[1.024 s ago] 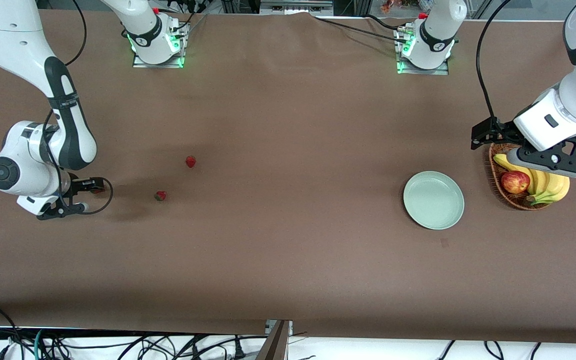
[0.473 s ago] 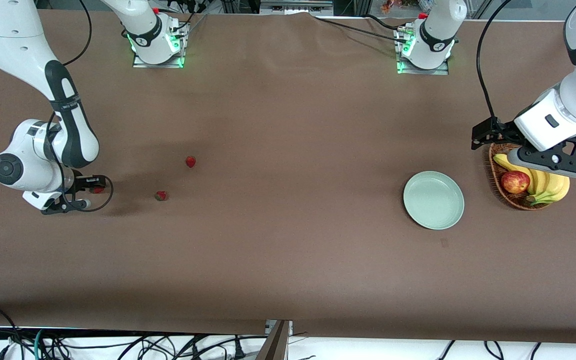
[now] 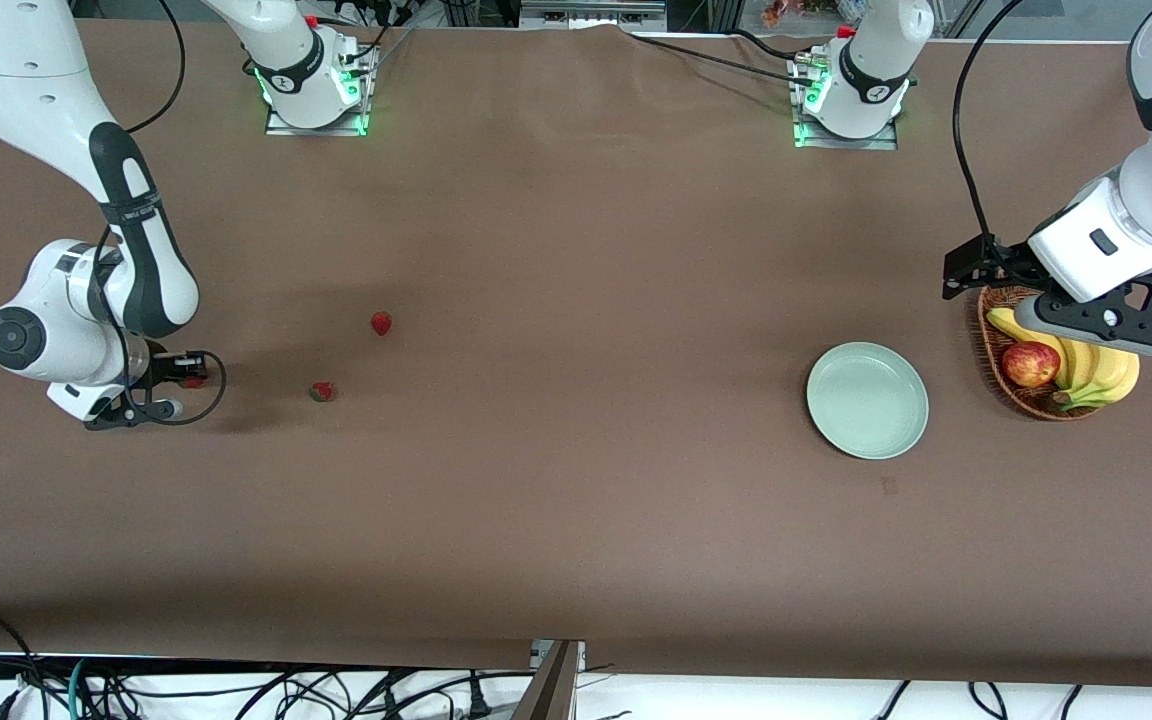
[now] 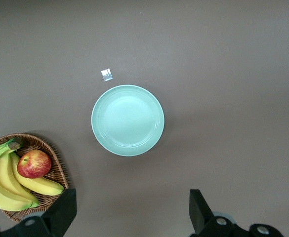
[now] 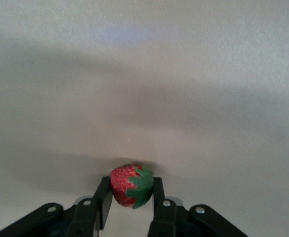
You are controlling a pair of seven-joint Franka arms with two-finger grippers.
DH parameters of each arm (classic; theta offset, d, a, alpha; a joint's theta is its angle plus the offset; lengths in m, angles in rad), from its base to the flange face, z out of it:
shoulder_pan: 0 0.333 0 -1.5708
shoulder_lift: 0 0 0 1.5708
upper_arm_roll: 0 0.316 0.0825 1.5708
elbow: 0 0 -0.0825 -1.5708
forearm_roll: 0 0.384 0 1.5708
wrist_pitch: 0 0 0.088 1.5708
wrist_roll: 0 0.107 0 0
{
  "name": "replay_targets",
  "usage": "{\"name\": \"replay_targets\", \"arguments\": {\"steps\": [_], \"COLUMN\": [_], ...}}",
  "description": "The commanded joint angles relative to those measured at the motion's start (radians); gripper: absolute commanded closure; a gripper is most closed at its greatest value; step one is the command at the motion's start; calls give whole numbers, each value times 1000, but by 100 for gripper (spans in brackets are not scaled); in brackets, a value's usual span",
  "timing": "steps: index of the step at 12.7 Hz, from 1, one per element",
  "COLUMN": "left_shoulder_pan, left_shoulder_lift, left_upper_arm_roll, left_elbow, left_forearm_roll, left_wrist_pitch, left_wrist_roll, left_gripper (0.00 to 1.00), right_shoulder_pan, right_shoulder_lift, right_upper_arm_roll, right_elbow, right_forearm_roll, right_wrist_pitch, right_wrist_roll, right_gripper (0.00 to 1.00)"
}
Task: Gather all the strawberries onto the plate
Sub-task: 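Lower the right gripper onto a red strawberry and close it, then carry the strawberry toward the plate with the right gripper while the left gripper approaches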
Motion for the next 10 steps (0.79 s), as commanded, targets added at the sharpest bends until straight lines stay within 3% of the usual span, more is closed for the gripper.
{"name": "replay_targets", "arguments": {"steps": [1, 3, 5, 7, 10], "left_shoulder_pan": [0, 1, 1, 1, 1], "left_shoulder_lift": [10, 10, 10, 10, 10], "left_upper_arm_roll": [-1, -1, 1, -1, -1], "left_elbow": [26, 26, 26, 26, 26], "left_forearm_roll": [-5, -5, -5, -5, -5], "left_wrist_pitch": [-18, -18, -18, -18, -18], "left_wrist_roll": [2, 2, 2, 2, 2], "left_gripper": [0, 0, 0, 0, 0], "right_shoulder_pan": [-13, -10, 8, 101, 287], "right_shoulder_lift": [-43, -63, -66, -28, 64], "right_upper_arm_roll": [37, 87, 178, 206, 216], "right_elbow": [35, 120, 270, 405, 545], "right_forearm_roll": [18, 25, 30, 30, 33], "right_wrist_pitch": [-70, -177, -316, -393, -391], "right_wrist_roll": [-10, 22, 149, 321, 600], "right_gripper": [88, 88, 88, 88, 88]}}
